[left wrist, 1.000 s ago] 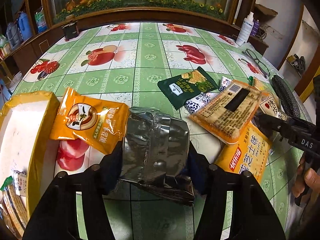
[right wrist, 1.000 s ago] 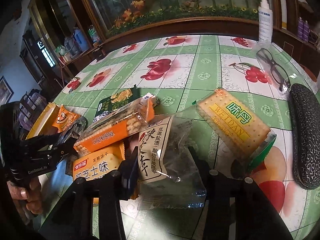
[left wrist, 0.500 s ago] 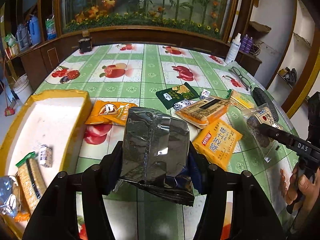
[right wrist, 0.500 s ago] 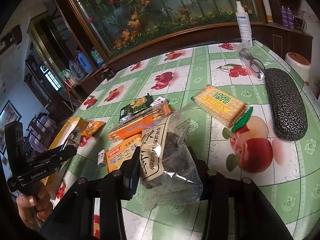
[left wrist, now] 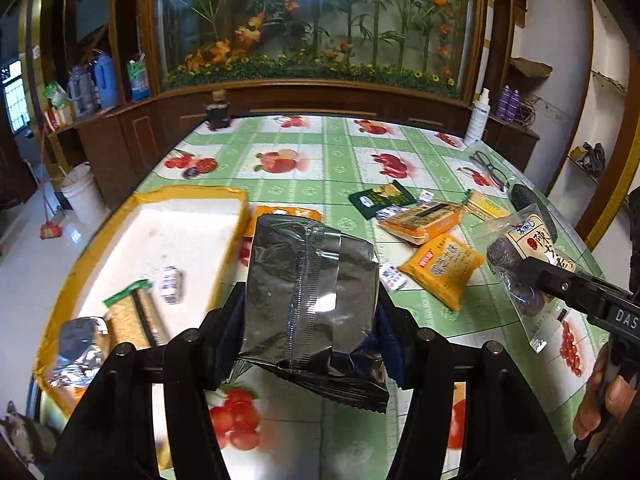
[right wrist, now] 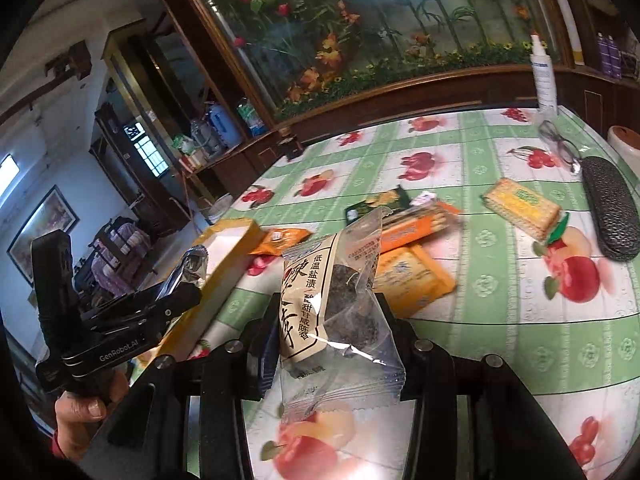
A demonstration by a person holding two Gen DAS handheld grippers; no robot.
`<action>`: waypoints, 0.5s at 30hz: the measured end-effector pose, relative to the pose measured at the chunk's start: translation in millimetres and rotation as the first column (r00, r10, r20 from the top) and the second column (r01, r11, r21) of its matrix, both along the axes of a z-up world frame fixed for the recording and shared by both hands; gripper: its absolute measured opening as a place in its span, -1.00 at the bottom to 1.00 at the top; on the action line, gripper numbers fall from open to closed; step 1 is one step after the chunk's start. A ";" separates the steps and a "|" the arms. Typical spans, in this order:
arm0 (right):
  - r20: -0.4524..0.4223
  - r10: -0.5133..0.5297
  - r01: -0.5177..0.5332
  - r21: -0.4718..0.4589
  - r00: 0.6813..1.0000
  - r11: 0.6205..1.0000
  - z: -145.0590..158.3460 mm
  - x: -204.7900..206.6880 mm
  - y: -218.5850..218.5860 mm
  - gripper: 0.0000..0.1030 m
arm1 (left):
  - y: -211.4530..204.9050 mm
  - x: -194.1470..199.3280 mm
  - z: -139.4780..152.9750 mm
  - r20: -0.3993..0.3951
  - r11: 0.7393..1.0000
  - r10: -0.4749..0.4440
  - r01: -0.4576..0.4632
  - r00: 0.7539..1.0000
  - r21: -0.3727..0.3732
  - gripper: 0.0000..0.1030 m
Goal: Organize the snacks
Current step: 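Lift the foil pack with the left gripper while the right gripper carries the plum bag toward the tray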
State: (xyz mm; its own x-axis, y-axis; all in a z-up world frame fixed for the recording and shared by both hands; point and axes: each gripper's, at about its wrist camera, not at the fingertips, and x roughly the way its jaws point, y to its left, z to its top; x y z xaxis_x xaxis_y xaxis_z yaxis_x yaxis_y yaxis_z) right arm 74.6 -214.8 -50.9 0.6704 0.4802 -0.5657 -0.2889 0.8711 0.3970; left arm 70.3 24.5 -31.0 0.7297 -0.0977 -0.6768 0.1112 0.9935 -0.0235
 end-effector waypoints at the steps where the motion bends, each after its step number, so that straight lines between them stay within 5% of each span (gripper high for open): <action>1: 0.005 0.011 -0.011 0.002 1.000 1.000 1.7 -2.2 5.7 -0.16 | 3.2 -2.0 1.7 0.007 1.000 0.011 -0.012 1.000 0.006 0.12; 15: 0.013 0.141 -0.140 -0.016 0.990 0.990 8.2 -7.4 71.1 -0.17 | 42.6 -9.7 5.2 0.041 0.993 0.115 -0.116 0.993 0.026 0.12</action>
